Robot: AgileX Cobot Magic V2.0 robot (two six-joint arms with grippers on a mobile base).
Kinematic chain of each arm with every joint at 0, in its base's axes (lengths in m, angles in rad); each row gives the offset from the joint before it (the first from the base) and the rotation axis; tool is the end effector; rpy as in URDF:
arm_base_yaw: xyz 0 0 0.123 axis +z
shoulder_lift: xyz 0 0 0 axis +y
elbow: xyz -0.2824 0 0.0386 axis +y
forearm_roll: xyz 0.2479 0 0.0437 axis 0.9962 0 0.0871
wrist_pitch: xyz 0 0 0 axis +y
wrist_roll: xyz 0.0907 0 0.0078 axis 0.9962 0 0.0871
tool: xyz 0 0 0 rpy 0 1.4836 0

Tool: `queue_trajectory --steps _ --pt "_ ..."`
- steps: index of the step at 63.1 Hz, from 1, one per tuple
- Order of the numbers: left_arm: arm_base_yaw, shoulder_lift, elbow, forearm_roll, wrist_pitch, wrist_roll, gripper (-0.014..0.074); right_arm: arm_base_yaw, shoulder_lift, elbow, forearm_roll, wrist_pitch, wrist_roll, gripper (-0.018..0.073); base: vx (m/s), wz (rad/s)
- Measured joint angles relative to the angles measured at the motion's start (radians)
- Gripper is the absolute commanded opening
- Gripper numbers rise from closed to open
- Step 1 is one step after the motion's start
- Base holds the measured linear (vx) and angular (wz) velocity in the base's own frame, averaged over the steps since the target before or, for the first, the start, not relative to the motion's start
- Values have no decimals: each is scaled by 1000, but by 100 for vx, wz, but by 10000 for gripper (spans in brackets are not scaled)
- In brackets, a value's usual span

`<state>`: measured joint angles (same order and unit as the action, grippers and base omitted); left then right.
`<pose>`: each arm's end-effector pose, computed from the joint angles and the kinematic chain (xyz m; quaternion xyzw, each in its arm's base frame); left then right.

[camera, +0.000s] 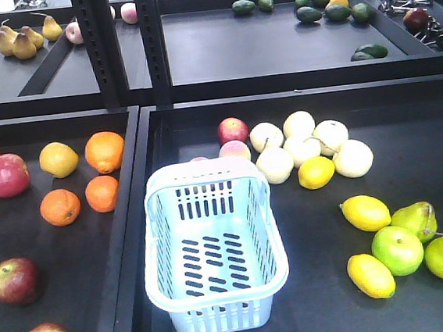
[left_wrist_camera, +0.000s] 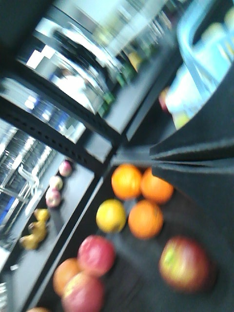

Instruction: Pick three apples into basket with both arms

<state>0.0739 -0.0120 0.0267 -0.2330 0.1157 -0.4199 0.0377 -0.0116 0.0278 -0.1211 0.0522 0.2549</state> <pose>0.0566 0.0017 0.1945 -0.2472 0.6775 -0.2065 0.6613 0.0567 0.0016 0.1996 0.0359 0.6994 0.0590 0.7114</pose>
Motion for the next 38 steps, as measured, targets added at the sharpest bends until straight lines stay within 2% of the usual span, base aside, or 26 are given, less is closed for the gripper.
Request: queue_trajectory --steps 5,17,31,38 --pt "0 0 0 -79 -12 -23 -6 0 0 0 0 0 0 -4 0 0" --pt "0 0 0 -181 -61 -43 -6 0 0 0 0 0 0 -4 0 0" --pt "0 0 -13 -512 -84 -151 -6 0 0 0 0 0 0 -4 0 0" --pt "0 0 -79 -590 -83 -152 -6 0 0 0 0 0 0 -4 0 0"
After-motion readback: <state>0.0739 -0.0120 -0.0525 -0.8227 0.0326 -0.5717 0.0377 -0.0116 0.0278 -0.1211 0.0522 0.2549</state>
